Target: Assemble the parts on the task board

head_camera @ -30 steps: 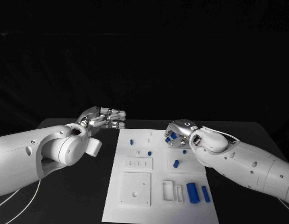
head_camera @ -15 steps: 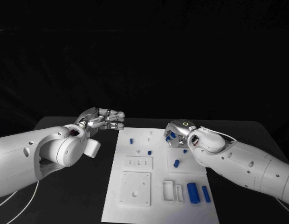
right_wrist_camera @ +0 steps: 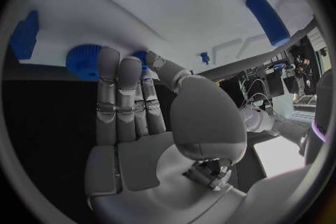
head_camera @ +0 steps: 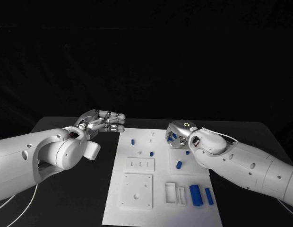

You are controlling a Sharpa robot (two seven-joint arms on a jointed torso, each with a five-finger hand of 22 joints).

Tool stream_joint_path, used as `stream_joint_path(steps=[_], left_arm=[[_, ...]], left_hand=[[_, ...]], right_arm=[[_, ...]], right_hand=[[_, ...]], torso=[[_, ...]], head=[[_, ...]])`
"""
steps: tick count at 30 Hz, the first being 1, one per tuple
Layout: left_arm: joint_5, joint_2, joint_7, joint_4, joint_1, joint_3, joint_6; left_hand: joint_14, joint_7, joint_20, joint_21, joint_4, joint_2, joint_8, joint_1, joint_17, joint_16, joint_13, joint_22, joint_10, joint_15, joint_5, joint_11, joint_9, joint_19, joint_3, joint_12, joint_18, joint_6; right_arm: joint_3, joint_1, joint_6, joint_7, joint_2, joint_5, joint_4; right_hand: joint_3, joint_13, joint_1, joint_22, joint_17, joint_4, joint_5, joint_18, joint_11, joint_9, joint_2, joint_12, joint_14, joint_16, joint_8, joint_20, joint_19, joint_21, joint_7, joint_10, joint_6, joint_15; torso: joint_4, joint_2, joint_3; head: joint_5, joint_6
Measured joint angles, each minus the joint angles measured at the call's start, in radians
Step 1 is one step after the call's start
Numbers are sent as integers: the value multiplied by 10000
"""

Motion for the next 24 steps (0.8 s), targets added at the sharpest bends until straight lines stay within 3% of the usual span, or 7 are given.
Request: stream_joint_path(steps=[3,17,24], left_arm=[[-2,2,-11,-5,0,0,15],[-6,6,-60,-42,1,0,70],[-7,61,-83,-56,1,0,93]], left_hand=[[0,0,0,0,0,0,0,0,0,0,0,0,0,0,0,0,0,0,0,0,0,0],[0,0,0,0,-28,0,0,0,0,0,0,-26,-36,0,0,36,-1,0,-28,0,0,0],[0,0,0,0,-28,0,0,0,0,0,0,-26,-36,0,0,36,-2,0,-28,0,0,0]], right_arm=[[-9,-12,-119,-71,6,-74,62],[-17,-31,-903,-683,98,-481,546],[-12,60,-1272,-1018,476,-633,478]], right_hand=[[134,1,39,369,21,27,-56,-131,54,36,39,30,0,0,-1,-89,-89,190,-36,56,62,-1],[241,1,329,1208,146,135,-102,-204,91,10,12,28,41,-1,1,-123,-124,460,-54,93,152,-40],[268,1,328,1445,179,163,-132,-212,91,9,12,18,41,-1,0,-123,-124,380,-93,92,192,-40]], torso=[[18,19,-11],[80,95,-67],[118,136,-94]], head=[[-20,31],[-25,185],[-15,263]])
